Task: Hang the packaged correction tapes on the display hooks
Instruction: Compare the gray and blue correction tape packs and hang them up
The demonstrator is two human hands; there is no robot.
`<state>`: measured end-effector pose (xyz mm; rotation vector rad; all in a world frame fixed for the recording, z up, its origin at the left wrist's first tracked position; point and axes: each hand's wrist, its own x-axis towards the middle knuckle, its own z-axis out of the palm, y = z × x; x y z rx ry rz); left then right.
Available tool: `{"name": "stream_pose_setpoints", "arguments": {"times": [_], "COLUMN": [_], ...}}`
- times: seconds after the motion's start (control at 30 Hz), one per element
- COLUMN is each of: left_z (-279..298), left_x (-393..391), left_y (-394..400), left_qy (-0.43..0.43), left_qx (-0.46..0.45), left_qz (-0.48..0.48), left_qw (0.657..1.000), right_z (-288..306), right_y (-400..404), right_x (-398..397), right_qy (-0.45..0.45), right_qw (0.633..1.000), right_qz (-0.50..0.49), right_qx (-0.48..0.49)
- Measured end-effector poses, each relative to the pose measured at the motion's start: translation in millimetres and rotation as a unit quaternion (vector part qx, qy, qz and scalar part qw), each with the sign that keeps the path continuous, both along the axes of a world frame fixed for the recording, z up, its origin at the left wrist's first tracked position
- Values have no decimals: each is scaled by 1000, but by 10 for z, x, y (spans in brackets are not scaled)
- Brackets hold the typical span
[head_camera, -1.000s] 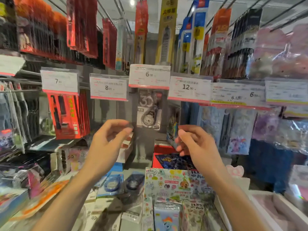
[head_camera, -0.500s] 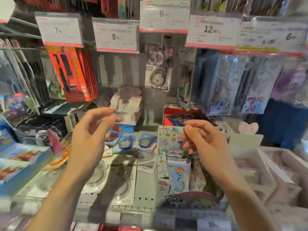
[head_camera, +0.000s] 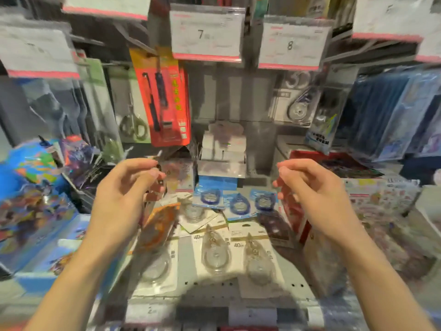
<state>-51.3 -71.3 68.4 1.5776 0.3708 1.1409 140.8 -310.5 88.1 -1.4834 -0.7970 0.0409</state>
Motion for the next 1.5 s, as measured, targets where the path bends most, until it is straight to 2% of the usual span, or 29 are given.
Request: {"name": "stream_pose_setpoints", "arguments": {"times": [0.17, 0.27, 0.37, 0.43, 0.57, 0.67, 0.73, 0.83, 1.1, 1.3, 1.37, 1.5], "left_z": [-193, -382, -574, -643, -685, -692, -702, -731, -767, -748, -742, -736], "left_x": [-86, -28, 70, 124, 183, 212, 233, 257, 304, 345, 388, 447], "left_y": [399, 538, 656, 704, 784, 818, 823, 817, 793, 754, 723, 687], "left_qy": [87, 184, 336, 405, 496, 524, 527, 523, 497, 448, 448, 461], "left_qx": [31, 78, 187, 244, 308, 311, 305, 288, 285, 256, 262, 282], "left_qz": [-12, -31, -27, -29, -36, -45, -45, -41, -37, -43, -43, -33], "left_qw": [996, 979, 923, 881, 811, 792, 792, 801, 818, 855, 854, 841], "right_z": [-206, -346, -525, -665, -908, -1008, -1057, -1098, -1104, -1081, -1059, -1020], "right_y": [500, 710, 902, 1004, 1246, 1475, 1564, 1506, 1205, 1182, 1237, 1349], "right_x": [-185, -197, -161, -105, 56, 155, 201, 281, 376, 384, 393, 375], "right_qy": [-15, -34, -46, -82, -172, -280, -304, -306, -282, -251, -242, -235], "right_qw": [997, 988, 978, 961, 928, 882, 859, 851, 885, 907, 901, 866], "right_qz": [-1, -4, 4, 4, -13, -4, 34, 50, 18, 9, -23, -62], "right_qx": [-73, -148, -205, -264, -329, -379, -410, -423, -370, -339, -360, -437]}}
